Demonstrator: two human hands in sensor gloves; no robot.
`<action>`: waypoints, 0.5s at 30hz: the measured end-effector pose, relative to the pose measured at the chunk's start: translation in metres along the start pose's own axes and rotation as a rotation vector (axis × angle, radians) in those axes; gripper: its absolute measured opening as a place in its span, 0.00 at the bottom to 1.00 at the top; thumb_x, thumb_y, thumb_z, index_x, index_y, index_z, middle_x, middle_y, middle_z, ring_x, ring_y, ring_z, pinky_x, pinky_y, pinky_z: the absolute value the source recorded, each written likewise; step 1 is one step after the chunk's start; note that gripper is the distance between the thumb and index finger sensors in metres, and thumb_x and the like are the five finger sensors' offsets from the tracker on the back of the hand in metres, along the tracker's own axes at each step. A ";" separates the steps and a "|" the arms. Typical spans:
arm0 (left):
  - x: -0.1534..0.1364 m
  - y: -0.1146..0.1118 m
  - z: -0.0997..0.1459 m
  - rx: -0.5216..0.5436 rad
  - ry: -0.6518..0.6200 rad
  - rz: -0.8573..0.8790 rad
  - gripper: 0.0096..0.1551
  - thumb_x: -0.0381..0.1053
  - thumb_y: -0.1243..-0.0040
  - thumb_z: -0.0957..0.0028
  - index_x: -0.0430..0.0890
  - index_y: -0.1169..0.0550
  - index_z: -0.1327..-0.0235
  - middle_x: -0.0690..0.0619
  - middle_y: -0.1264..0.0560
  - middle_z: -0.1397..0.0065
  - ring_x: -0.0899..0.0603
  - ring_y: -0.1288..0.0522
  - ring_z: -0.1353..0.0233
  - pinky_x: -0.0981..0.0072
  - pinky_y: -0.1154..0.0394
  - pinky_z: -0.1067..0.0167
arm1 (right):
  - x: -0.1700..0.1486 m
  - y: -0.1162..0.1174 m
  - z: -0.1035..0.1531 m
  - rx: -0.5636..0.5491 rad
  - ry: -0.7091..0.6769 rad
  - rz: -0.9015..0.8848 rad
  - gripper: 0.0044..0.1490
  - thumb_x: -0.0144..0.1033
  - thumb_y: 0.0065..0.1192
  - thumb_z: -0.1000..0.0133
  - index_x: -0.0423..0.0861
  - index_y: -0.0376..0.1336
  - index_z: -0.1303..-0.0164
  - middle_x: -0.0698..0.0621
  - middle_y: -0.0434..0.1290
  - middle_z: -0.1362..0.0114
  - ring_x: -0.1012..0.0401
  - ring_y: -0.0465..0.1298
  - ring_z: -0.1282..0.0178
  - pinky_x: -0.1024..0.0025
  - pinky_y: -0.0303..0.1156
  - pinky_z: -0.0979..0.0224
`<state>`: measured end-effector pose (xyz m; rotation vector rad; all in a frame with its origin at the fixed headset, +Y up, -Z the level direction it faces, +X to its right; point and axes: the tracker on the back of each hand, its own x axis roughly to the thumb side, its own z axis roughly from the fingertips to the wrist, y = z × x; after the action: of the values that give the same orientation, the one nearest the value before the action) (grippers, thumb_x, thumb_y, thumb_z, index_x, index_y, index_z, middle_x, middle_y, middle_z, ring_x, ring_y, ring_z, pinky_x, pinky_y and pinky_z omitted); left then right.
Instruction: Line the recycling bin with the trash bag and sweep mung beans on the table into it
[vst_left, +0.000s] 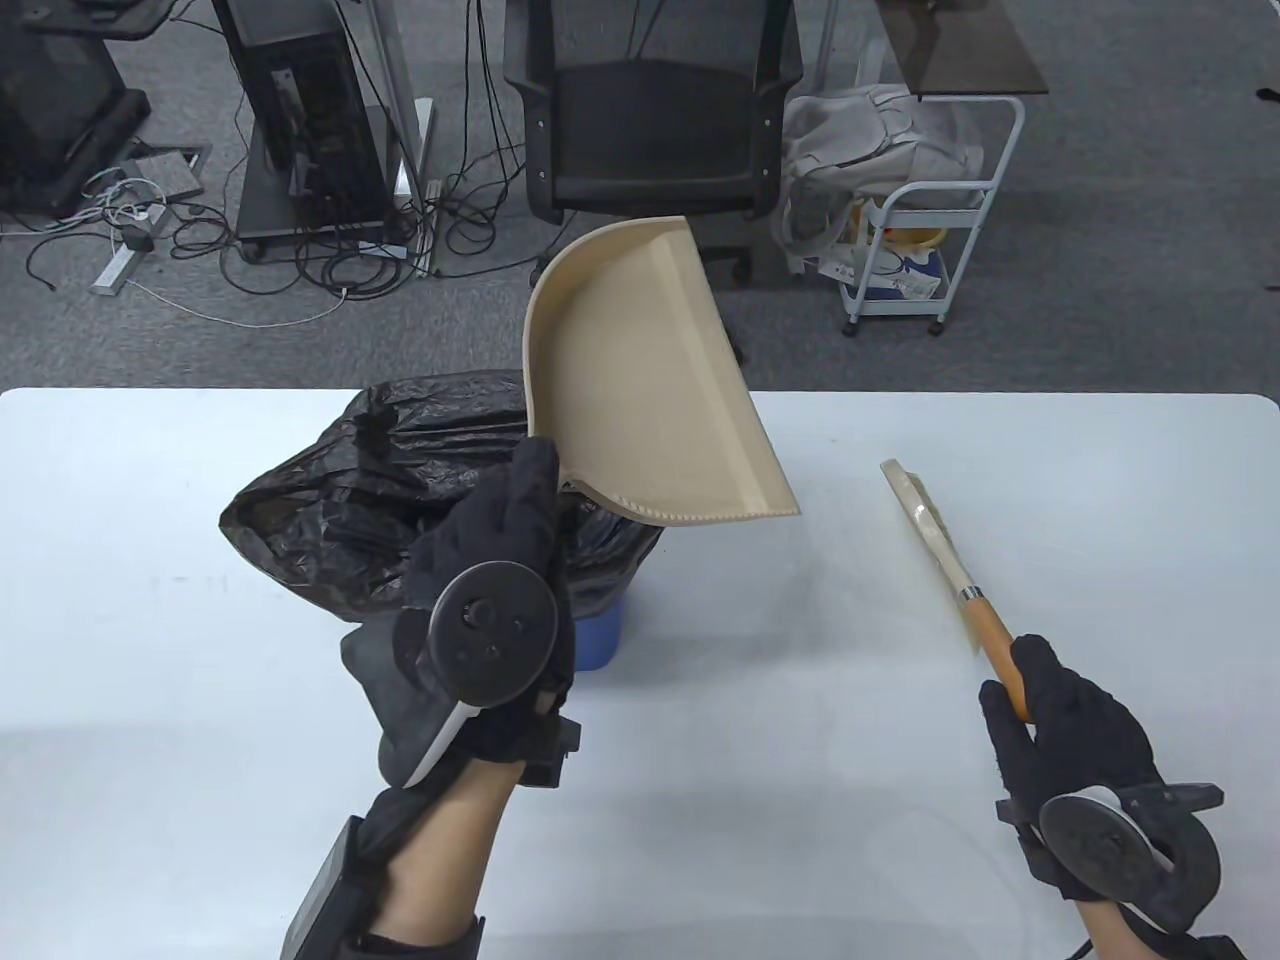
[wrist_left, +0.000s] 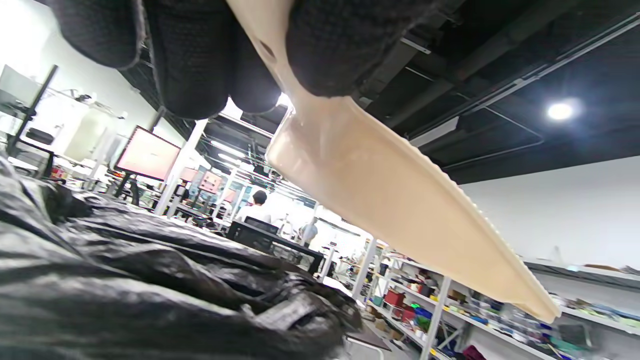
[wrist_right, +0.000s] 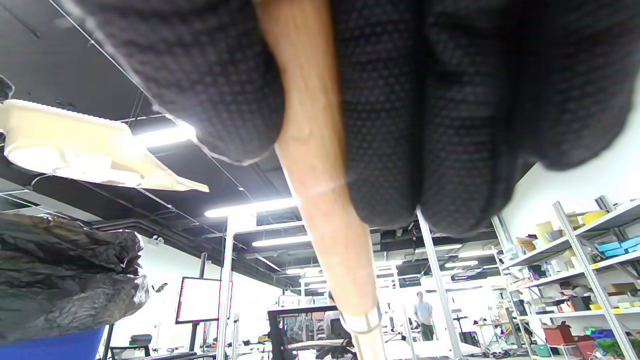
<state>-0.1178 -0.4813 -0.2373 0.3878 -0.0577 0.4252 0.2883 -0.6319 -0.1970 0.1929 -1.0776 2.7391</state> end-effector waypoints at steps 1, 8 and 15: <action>0.004 -0.003 0.001 -0.003 -0.013 0.006 0.38 0.38 0.35 0.45 0.46 0.34 0.18 0.32 0.26 0.22 0.21 0.25 0.28 0.21 0.34 0.33 | 0.000 0.000 0.000 0.000 0.001 -0.001 0.36 0.41 0.74 0.49 0.28 0.74 0.41 0.33 0.86 0.52 0.40 0.89 0.55 0.41 0.82 0.51; 0.024 -0.022 0.012 -0.043 -0.071 0.047 0.39 0.37 0.35 0.45 0.46 0.34 0.18 0.32 0.26 0.23 0.21 0.25 0.28 0.20 0.34 0.33 | -0.004 -0.001 -0.001 -0.003 0.016 -0.012 0.36 0.41 0.74 0.49 0.27 0.74 0.41 0.33 0.86 0.52 0.40 0.89 0.54 0.41 0.82 0.51; 0.032 -0.045 0.029 -0.080 -0.108 0.098 0.40 0.37 0.34 0.46 0.45 0.34 0.18 0.31 0.26 0.23 0.21 0.24 0.29 0.21 0.34 0.33 | -0.007 -0.003 -0.001 -0.004 0.028 -0.019 0.36 0.41 0.74 0.49 0.27 0.74 0.41 0.33 0.86 0.52 0.40 0.89 0.54 0.41 0.82 0.51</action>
<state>-0.0691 -0.5176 -0.2223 0.3296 -0.1985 0.4971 0.2959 -0.6301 -0.1977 0.1630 -1.0690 2.7142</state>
